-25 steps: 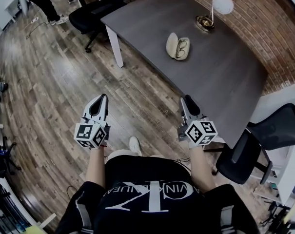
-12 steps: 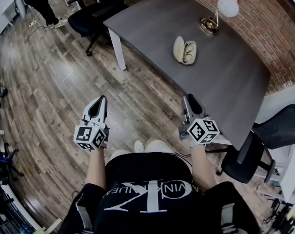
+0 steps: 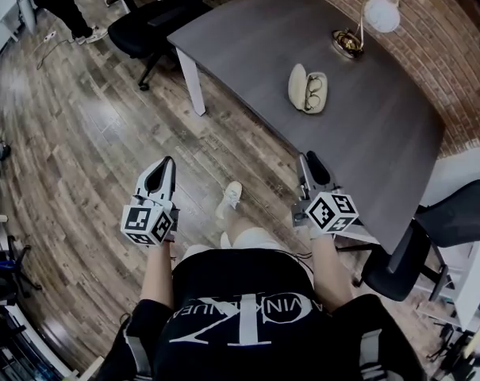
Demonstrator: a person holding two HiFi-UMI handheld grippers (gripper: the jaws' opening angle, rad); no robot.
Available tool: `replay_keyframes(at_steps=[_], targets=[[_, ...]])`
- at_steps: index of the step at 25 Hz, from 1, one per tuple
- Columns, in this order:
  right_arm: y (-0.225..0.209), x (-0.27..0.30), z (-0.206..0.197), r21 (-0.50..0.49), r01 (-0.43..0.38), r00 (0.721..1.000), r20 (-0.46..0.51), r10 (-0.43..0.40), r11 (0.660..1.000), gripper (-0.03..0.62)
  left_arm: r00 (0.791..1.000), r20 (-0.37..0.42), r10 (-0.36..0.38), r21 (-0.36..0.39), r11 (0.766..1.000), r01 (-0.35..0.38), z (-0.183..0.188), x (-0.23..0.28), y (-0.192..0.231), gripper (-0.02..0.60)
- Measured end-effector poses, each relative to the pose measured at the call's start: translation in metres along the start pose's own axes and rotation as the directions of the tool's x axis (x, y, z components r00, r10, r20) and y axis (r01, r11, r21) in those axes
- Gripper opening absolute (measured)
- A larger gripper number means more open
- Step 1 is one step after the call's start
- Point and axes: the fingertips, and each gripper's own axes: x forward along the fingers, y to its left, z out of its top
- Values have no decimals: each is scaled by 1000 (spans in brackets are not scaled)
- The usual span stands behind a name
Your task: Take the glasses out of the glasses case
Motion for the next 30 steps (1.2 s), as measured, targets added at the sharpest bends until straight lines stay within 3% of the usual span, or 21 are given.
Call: replay_keyframes(at_steps=[13,21,30], targets=[[-32,78,26,10,80,997,7,-80,997,117,996,-25,-84,11,996,85,28,114,33,15],[-55,107,35,19,122,992,-11,-122,992,118,984,-64,-168,10,986,169,34,176,25,15],[-77,139,40,42,158,987,-27,-157,987,118,973,-98,-208,7,978,210,34,231,30,15]])
